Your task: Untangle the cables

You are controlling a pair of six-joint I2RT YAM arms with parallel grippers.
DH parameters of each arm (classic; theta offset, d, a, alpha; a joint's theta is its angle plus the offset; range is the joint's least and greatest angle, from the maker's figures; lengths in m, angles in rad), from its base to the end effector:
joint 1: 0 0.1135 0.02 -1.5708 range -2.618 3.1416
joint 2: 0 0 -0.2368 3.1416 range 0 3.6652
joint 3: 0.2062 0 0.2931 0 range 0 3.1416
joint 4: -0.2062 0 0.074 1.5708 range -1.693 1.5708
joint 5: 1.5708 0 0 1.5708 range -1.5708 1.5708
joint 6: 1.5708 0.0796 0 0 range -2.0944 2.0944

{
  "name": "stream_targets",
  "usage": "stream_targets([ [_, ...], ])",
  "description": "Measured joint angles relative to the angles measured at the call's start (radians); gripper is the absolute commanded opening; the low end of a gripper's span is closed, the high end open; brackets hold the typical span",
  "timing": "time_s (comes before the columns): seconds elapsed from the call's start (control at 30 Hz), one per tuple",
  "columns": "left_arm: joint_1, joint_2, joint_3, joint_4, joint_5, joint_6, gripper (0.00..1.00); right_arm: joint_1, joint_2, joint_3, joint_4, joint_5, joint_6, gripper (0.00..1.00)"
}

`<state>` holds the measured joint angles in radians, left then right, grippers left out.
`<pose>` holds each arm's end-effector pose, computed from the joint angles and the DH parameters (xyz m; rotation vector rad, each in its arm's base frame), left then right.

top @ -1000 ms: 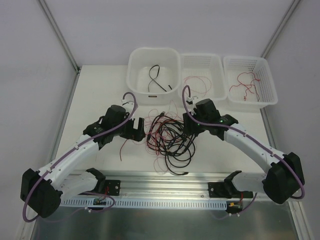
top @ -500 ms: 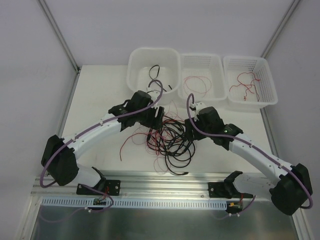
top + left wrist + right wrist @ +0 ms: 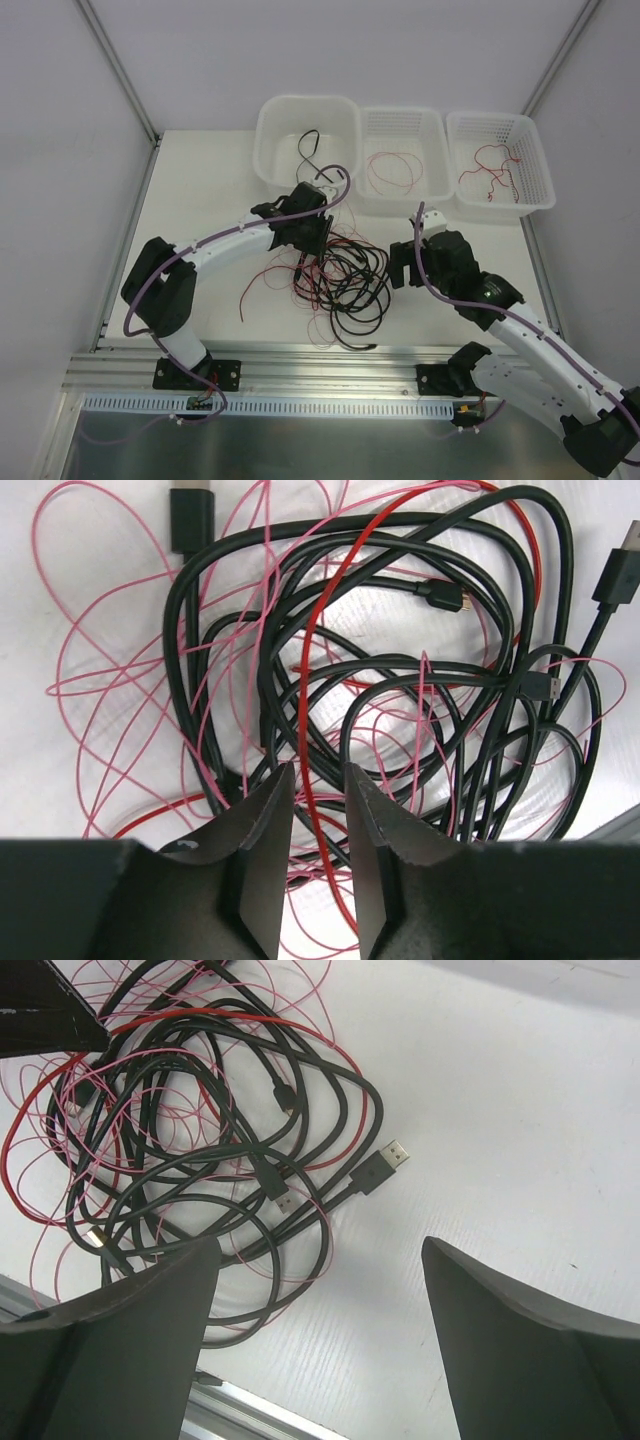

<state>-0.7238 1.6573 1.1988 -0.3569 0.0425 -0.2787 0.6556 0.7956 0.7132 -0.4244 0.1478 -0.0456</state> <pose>0.3196 -0.2870 0.1645 0.5609 2.3849 -0.5127 0.2280 0.1606 0.2447 -0.6283 1.9817 0.2204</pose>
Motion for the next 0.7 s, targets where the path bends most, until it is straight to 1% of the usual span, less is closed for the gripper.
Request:
stream_targets([
  [0.1, -0.011, 0.022, 0.014, 0.0, 0.0, 0.0, 0.26, 0.0, -0.011, -0.01, -0.003, 0.011, -0.002, 0.87],
  [0.13, -0.018, 0.029, 0.017, 0.001, 0.0, 0.0, 0.23, 0.0, -0.011, -0.013, -0.003, 0.016, -0.003, 0.87],
  [0.33, -0.042, 0.062, 0.02, 0.0, 0.001, -0.003, 0.23, 0.0, -0.01, -0.032, -0.01, 0.029, -0.008, 0.87],
  [0.4, -0.042, 0.07, 0.02, 0.0, 0.0, -0.006, 0.25, 0.0, -0.01, -0.036, -0.01, 0.029, -0.008, 0.87],
  [0.47, -0.042, 0.075, 0.02, 0.0, -0.001, -0.009, 0.3, 0.0, -0.01, -0.037, -0.011, 0.029, -0.01, 0.87],
  [0.6, -0.042, 0.075, 0.02, 0.0, -0.008, -0.013, 0.34, 0.0, -0.011, -0.037, -0.011, 0.029, -0.011, 0.87],
  [0.7, -0.049, 0.069, 0.02, 0.0, -0.039, -0.013, 0.35, 0.0, -0.015, -0.037, -0.011, 0.029, -0.011, 0.87],
])
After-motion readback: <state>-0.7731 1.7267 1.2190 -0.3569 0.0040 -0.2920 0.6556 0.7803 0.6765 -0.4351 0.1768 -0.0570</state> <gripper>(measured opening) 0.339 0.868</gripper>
